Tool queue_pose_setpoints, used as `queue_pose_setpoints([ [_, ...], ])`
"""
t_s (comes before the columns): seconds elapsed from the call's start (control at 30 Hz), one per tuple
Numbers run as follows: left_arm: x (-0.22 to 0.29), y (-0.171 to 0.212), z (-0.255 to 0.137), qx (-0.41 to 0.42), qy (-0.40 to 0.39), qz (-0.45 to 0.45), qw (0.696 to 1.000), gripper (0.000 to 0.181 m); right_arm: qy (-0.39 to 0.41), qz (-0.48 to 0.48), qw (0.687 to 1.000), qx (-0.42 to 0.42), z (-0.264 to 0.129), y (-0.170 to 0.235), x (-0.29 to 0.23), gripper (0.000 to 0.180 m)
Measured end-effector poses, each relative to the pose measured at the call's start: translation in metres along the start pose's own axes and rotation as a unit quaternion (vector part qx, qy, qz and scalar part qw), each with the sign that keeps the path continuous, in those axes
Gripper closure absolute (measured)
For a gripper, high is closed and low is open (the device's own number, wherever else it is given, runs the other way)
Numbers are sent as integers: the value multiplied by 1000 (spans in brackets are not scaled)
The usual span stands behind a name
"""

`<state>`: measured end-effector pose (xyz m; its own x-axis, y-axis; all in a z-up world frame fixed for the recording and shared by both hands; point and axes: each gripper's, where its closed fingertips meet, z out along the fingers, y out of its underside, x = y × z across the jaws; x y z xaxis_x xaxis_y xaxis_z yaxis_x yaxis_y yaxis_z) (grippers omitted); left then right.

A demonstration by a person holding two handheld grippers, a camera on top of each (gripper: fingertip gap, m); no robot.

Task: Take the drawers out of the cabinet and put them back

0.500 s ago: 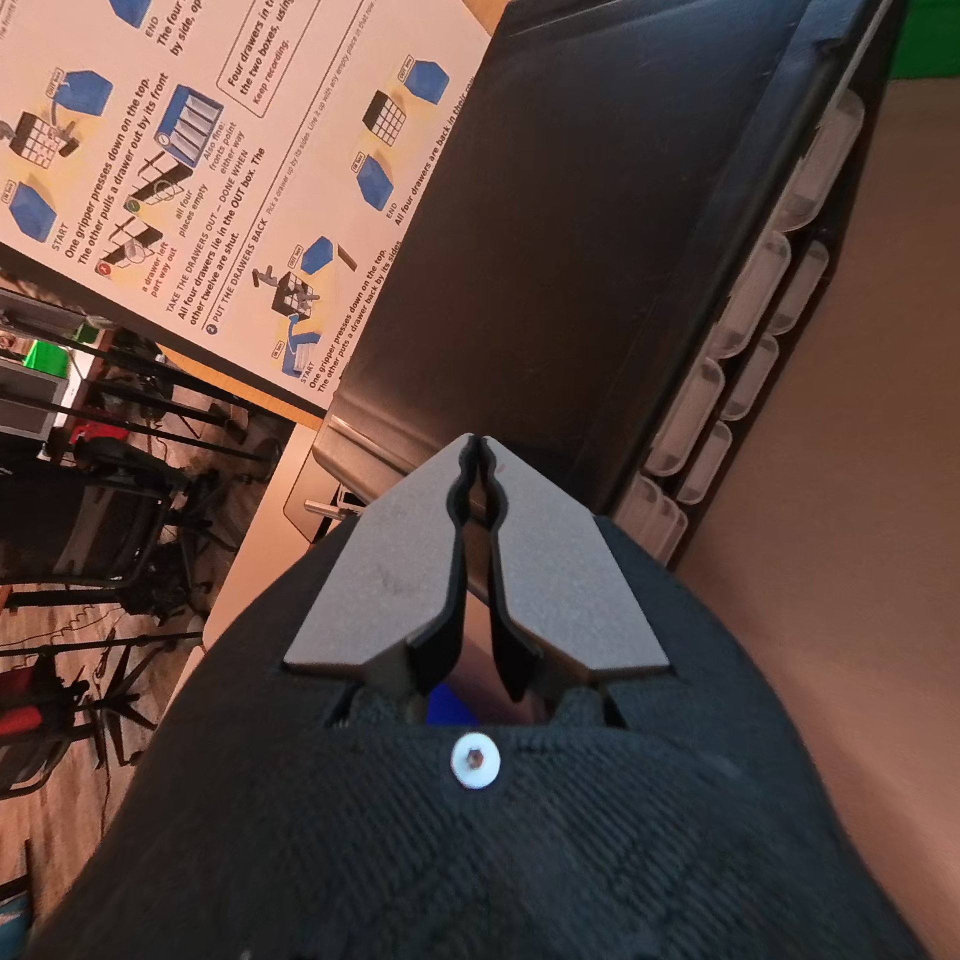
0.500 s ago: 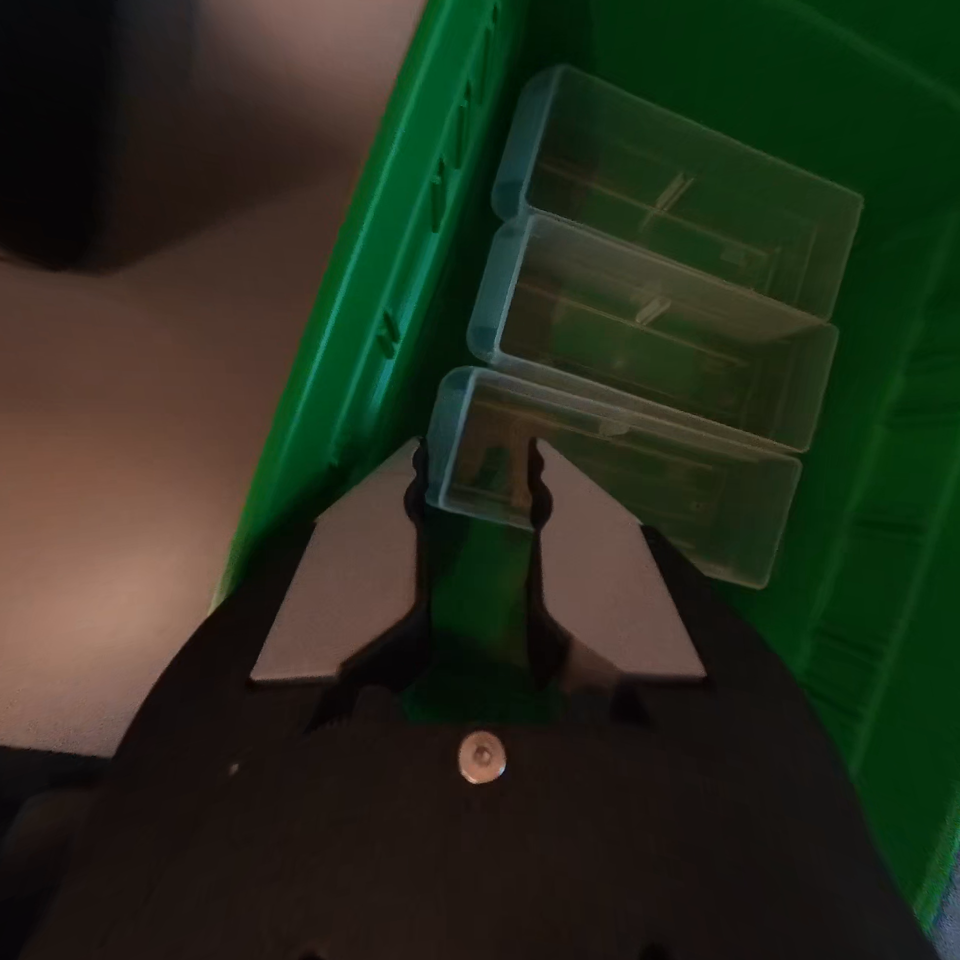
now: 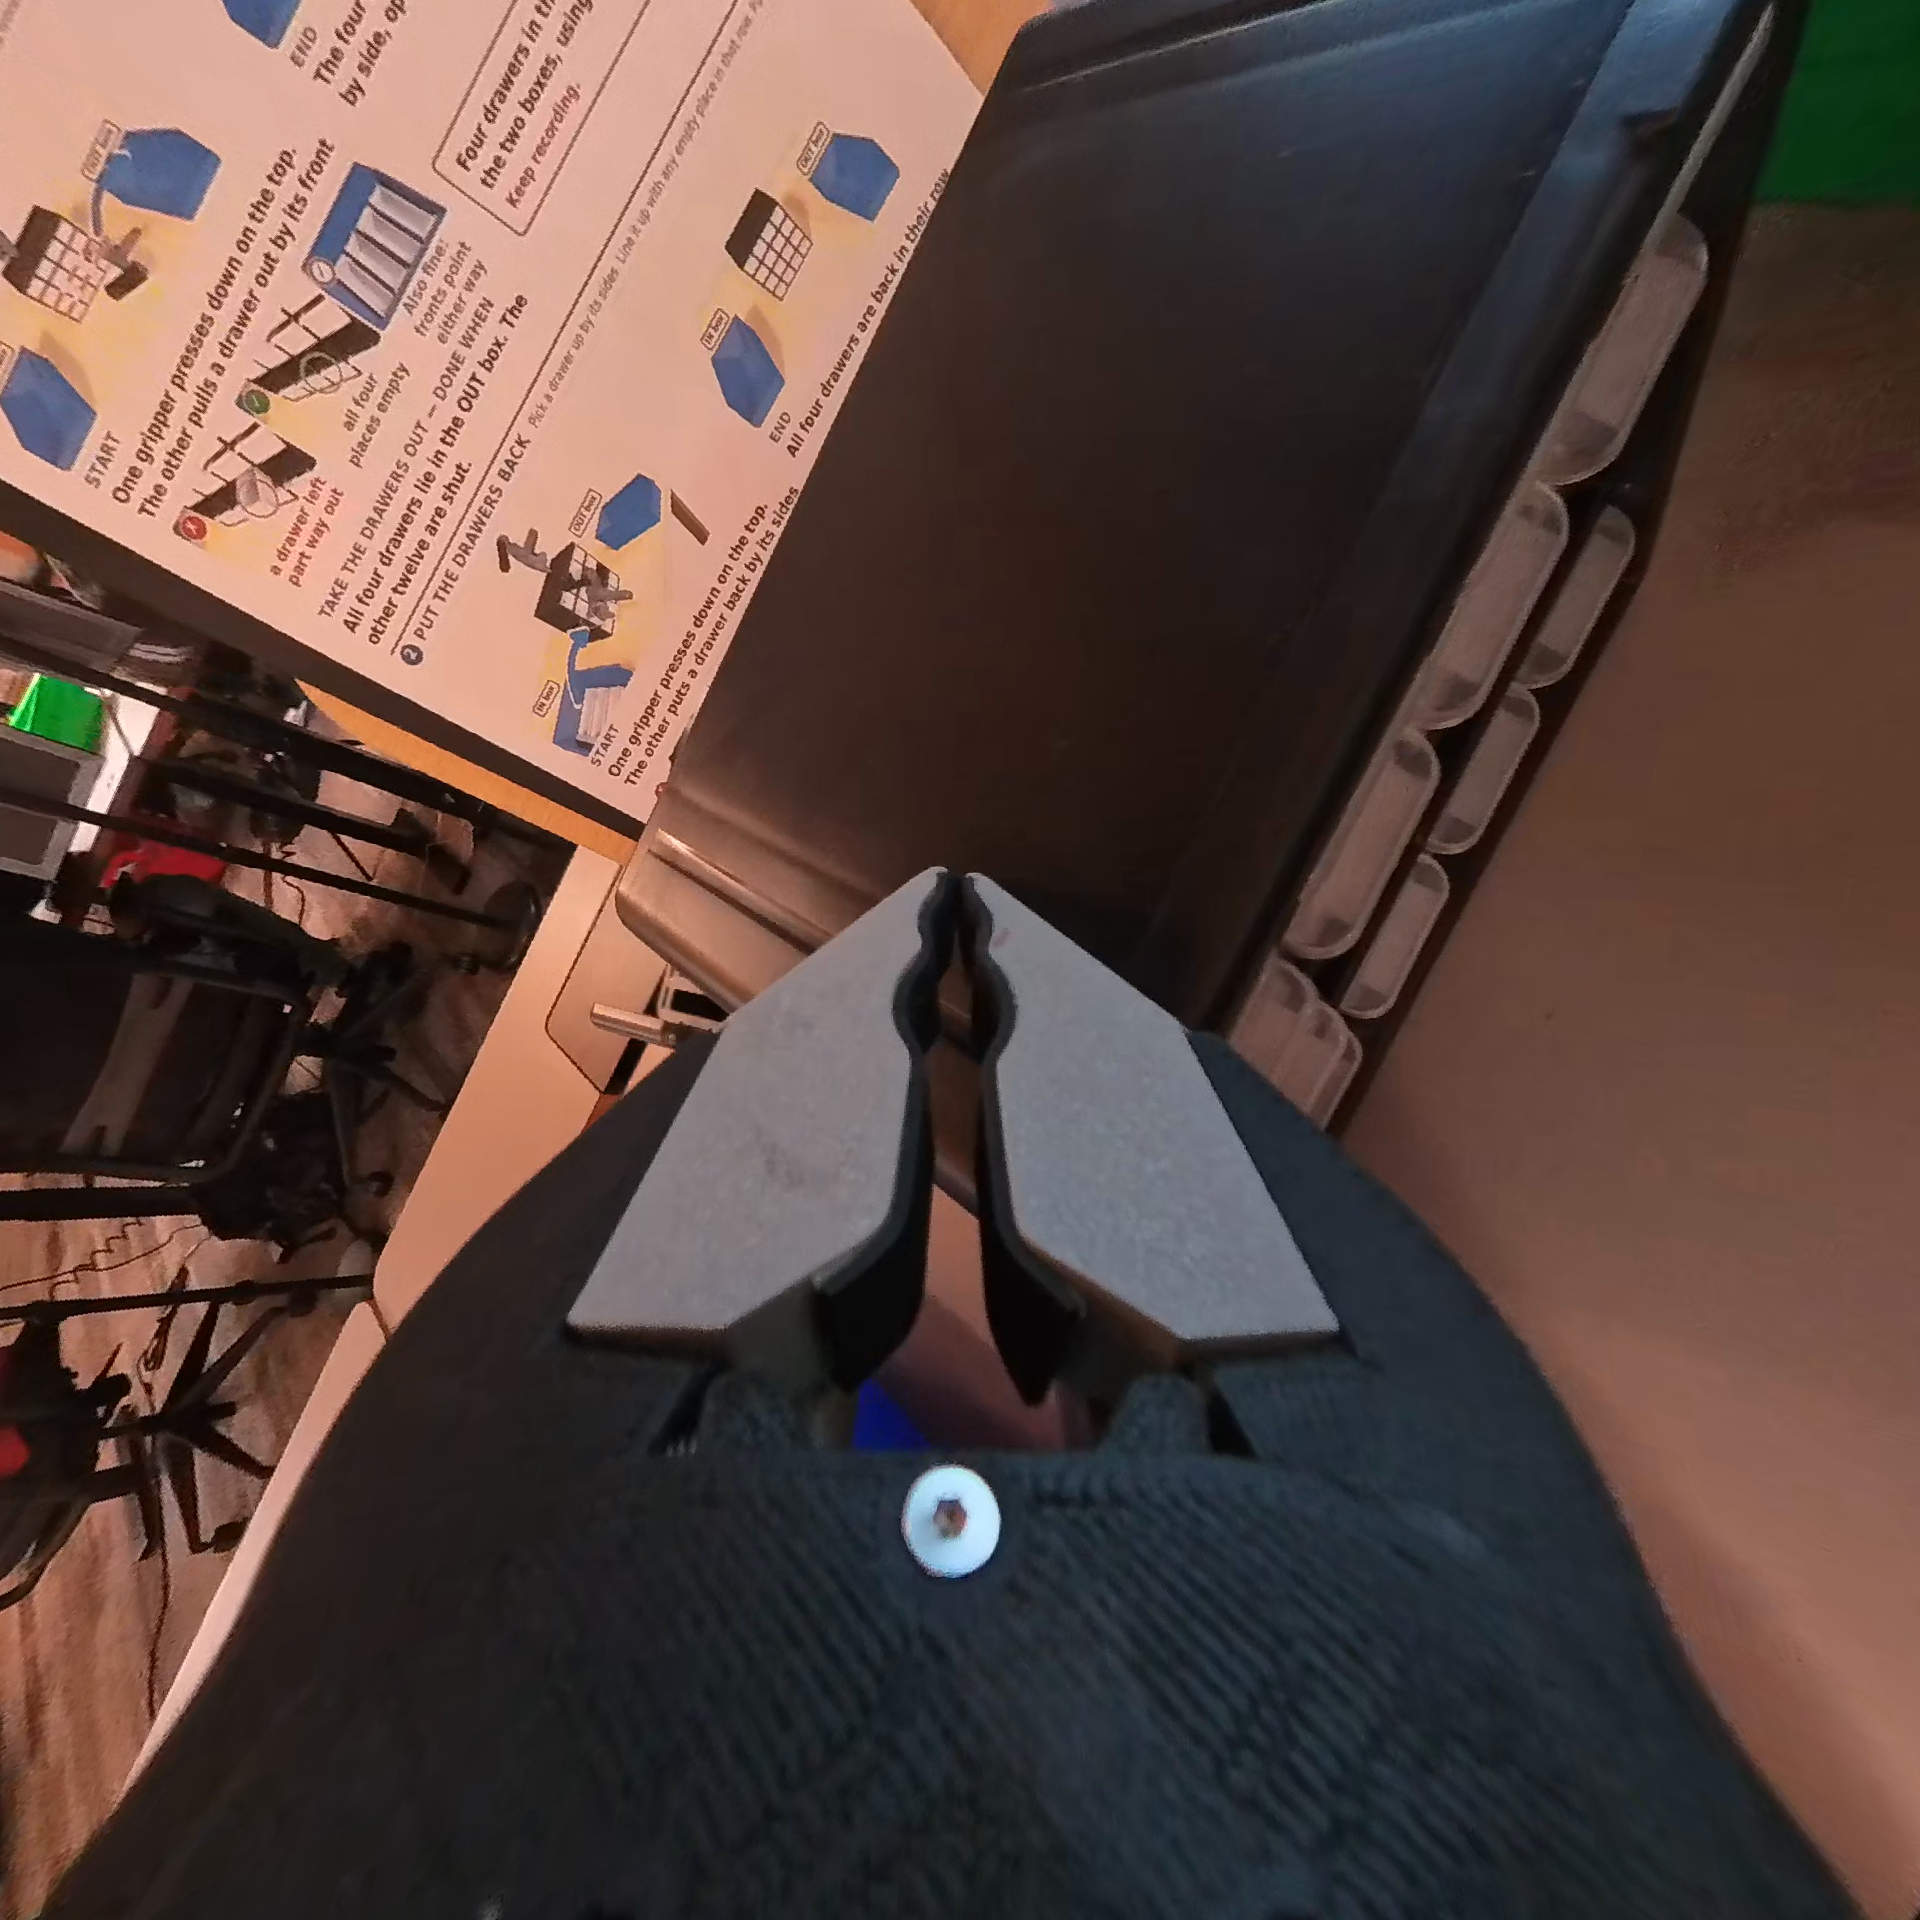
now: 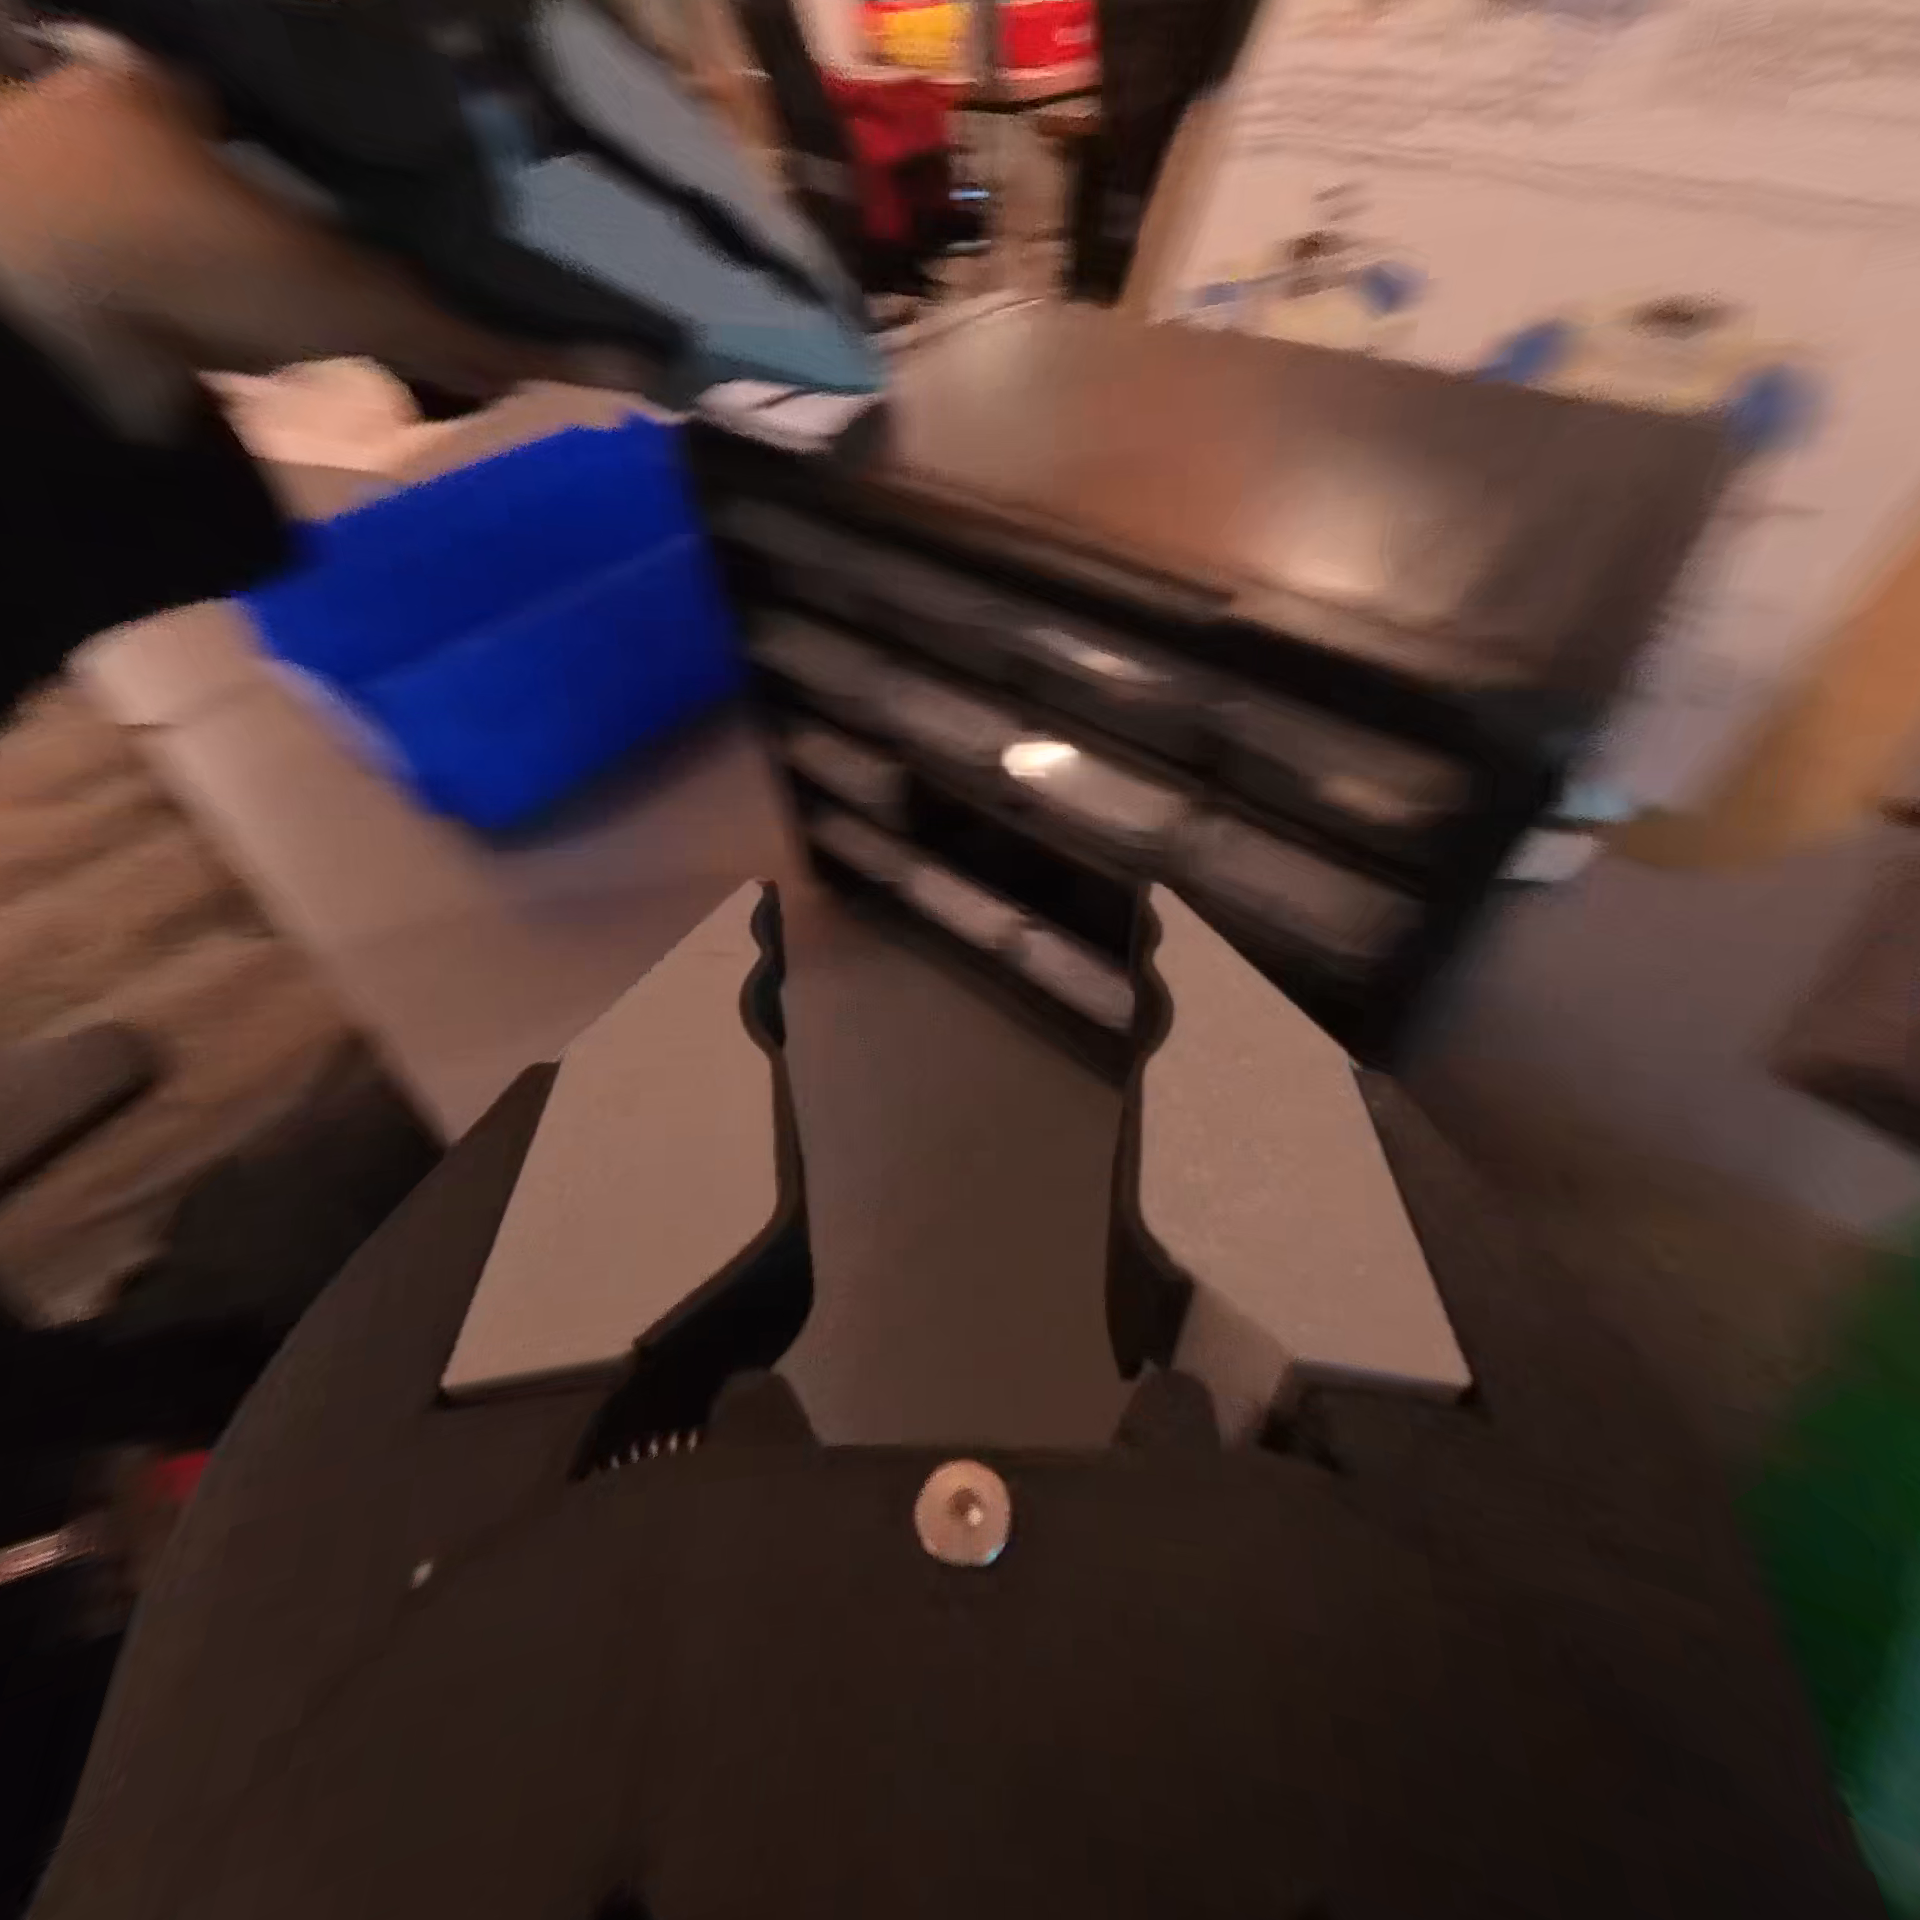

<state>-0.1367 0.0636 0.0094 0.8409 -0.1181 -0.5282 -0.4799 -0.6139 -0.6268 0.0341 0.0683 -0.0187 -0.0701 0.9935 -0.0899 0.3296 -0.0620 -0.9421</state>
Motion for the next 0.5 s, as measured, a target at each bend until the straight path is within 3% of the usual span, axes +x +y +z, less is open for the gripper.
queue_pose_setpoints([
  [0.1, 0, 0, 0, -4, -5, -1, 1000, 181, -106, 53, 993, 5, 55, 20, -52, 116],
  [0.23, 0, 0, 0, -13, -20, 4, 1000, 181, -157, 159, 975, 19, 126, 43, -73, 117],
  [0.37, 0, 1, 0, -20, -27, 3, 999, 181, -125, 249, 959, 61, 165, 43, -46, 116],
  [0.5, 0, 0, 0, -16, -22, 0, 1000, 181, -149, 333, 925, 106, 169, 36, -35, 147],
])
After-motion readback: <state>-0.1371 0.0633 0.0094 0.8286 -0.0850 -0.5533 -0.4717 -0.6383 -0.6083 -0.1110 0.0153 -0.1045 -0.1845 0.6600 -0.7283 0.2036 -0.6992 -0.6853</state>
